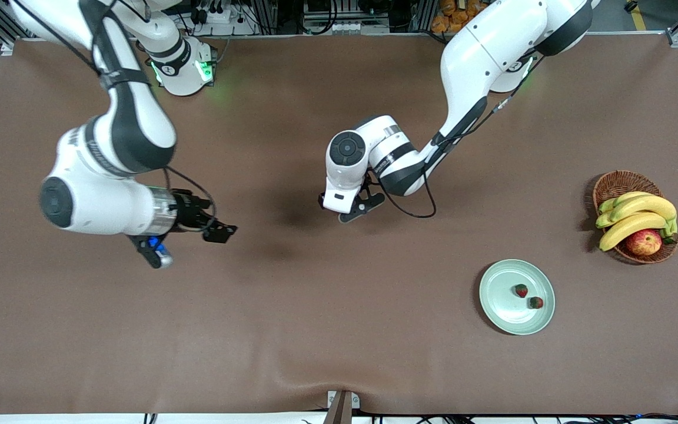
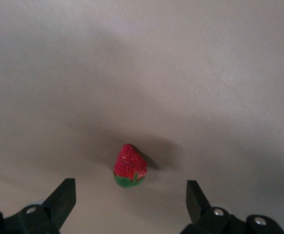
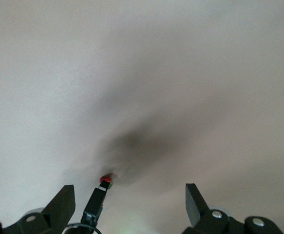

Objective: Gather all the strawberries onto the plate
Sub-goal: 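Lower the last strawberry to mid-table and open the right gripper, then retract the right arm while the left gripper reaches the strawberry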

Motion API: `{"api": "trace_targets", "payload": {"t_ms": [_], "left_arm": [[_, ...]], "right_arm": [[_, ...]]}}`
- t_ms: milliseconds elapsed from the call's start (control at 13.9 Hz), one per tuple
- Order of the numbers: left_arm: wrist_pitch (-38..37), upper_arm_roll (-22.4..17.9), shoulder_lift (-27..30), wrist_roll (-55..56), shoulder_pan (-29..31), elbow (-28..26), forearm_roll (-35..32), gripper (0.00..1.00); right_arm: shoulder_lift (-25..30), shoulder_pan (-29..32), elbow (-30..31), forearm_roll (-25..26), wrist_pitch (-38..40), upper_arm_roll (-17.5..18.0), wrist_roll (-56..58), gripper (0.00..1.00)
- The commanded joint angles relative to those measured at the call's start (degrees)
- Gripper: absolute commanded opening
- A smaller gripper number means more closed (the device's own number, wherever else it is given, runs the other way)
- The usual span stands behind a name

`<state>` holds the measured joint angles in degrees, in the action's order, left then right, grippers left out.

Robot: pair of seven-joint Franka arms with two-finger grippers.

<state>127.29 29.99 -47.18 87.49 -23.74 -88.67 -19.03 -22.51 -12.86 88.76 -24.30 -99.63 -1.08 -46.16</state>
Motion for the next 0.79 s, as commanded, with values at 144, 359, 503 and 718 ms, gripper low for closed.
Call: {"api": "trace_targets", "payload": {"t_ms": [144, 359, 503, 718], "left_arm": [[2.1, -1.0, -1.6, 1.2, -0.6, 0.7, -0.7, 1.00], [2.2, -1.8, -1.7, 1.3, -0.7, 0.5, -1.1, 1.00], [2.2, -1.8, -1.9, 1.3, -0.7, 0.6, -1.1, 1.00], [2.2, -1.8, -2.1, 1.0, -0.7, 0.4, -1.2, 0.62]], "right_arm": [[5.4, 9.9, -0.2, 3.7, 8.3, 1.4, 12.6, 1.00], [9.6, 11.4, 0.1, 13.2, 10.9, 1.4, 17.4, 1.00], [12.9, 12.6, 0.5, 15.1, 12.7, 1.3, 23.1, 1.00], [20.6, 13.5, 4.8, 17.8, 12.5, 1.2, 30.2, 1.00]]}}
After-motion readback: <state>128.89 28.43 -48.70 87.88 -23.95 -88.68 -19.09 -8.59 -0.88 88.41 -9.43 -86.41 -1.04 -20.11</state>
